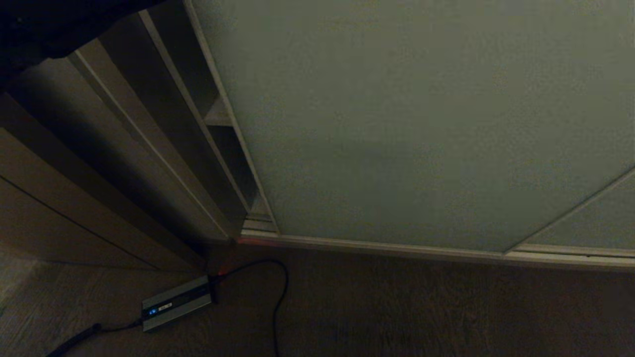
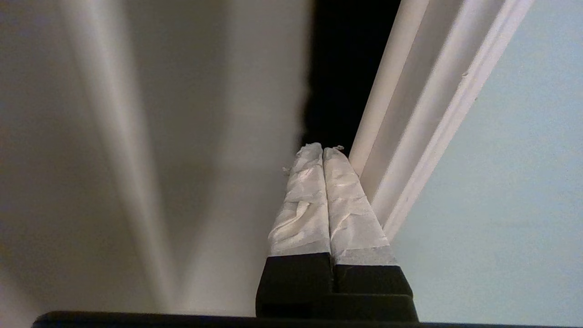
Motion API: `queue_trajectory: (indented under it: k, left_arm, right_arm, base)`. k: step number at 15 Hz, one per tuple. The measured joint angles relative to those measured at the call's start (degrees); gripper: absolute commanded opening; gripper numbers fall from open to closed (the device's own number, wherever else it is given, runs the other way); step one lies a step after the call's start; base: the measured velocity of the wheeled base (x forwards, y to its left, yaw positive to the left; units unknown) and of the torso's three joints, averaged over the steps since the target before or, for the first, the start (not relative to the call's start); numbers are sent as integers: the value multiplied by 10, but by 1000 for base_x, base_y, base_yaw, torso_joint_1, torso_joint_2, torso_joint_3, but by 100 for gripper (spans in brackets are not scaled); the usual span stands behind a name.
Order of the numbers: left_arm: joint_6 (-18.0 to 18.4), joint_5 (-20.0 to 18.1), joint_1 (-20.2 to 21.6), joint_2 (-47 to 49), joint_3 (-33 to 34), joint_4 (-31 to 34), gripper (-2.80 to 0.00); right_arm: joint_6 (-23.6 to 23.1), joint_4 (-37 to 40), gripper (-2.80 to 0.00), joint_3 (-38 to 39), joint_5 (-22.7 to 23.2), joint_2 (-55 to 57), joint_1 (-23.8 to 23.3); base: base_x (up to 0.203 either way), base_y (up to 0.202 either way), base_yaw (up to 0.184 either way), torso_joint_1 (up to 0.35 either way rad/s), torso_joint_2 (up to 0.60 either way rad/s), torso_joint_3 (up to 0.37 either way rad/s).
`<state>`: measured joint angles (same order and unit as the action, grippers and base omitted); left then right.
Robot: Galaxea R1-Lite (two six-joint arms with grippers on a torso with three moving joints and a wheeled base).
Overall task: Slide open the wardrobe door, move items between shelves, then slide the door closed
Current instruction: Open the door
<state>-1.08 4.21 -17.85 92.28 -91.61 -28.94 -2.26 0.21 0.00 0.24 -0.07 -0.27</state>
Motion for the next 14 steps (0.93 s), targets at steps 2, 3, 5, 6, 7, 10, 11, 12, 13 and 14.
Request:
queue_trajectory:
  k: [2,3,5,6,7,10,11,12,13,14]
  left_arm:
    - [-2,0,-31,1,2,2,-280]
    - [-2,2,-45,2,2,2,-280]
    - [-4,7,-60,3,4,1,-280]
    - [-5,9,-62,2,7,-1,-280]
    - [-6,10,-62,-1,8,-2,-280]
    - [-23,10,-19,-27,24,1,-280]
    - [-27,11,-4,-42,43,9,-280]
    - [-27,11,12,-62,68,23,-280]
    - [-25,10,31,-85,92,42,-280]
    - [-23,9,52,-114,119,73,-280]
  right_arm:
    - [0,0,-280,0,0,0,0]
    - [0,0,-280,0,0,0,0]
    - [0,0,-280,0,0,0,0]
    - [0,0,-280,0,0,0,0]
    - [0,0,-280,0,0,0,0]
    - [0,0,-280,0,0,0,0]
    - [0,0,-280,0,0,0,0]
    - [0,0,-280,0,0,0,0]
    - [0,0,-280,0,0,0,0]
    - [0,0,-280,0,0,0,0]
  base:
    - [0,0,0,0,0,0]
    - [0,0,0,0,0,0]
    - [0,0,0,0,0,0]
    - [0,0,0,0,0,0]
    - [0,0,0,0,0,0]
    - [0,0,0,0,0,0]
    - [0,0,0,0,0,0]
    - [0,0,0,0,0,0]
    - [0,0,0,0,0,0]
    - [0,0,0,0,0,0]
